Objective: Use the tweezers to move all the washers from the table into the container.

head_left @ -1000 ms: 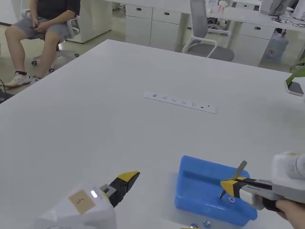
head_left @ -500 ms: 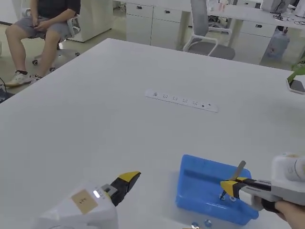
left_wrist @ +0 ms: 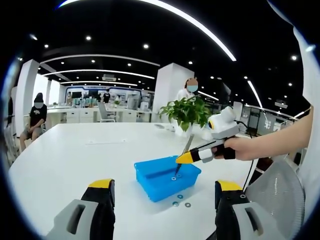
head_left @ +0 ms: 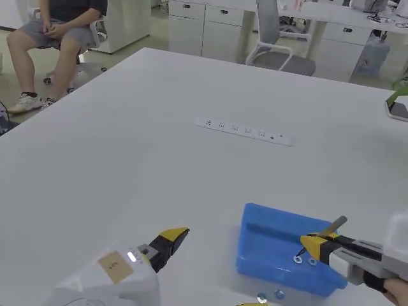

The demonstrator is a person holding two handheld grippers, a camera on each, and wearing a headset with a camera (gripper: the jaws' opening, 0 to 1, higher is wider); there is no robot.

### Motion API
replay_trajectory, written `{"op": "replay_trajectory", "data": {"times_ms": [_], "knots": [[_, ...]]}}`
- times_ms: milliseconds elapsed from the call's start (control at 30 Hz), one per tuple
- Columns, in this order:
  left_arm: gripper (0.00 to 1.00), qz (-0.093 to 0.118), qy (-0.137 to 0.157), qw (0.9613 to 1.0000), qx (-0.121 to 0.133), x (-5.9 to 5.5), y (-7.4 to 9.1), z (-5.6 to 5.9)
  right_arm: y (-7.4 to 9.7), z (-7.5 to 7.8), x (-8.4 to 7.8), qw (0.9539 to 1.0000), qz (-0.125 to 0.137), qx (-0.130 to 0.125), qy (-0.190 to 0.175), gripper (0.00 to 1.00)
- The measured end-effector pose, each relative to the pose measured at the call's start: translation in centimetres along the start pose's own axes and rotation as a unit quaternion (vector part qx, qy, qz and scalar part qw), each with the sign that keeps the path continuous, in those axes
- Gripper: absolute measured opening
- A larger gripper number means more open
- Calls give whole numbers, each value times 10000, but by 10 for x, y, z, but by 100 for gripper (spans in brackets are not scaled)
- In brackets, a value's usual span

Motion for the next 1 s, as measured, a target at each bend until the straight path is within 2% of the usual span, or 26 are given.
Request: {"op": "replay_trajectory", "data": {"times_ms": [133, 467, 767, 1000], "knots": [[83, -34, -20, 10000, -9, -1, 0, 1, 6, -6, 3, 10000, 42, 36, 63, 5], [82, -70, -42, 10000, -2, -2, -1, 2, 19, -30, 7, 9991, 182, 373, 83, 5], [81, -137, -82, 9999, -5, -4, -1, 1, 17, -48, -12, 9978, -2, 656, -20, 5], [81, -163, -113, 9998, 7, -5, -1, 0, 9, -53, -33, 9966, -331, 729, 173, 5]]}}
Point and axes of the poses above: the centre of the closed fingertips' face, and the gripper's own axes: y roughly backward along the fingers, z roughly to its right, x roughly out of its top, the point moved 4 cm from there along y, roughly backward along the fingers
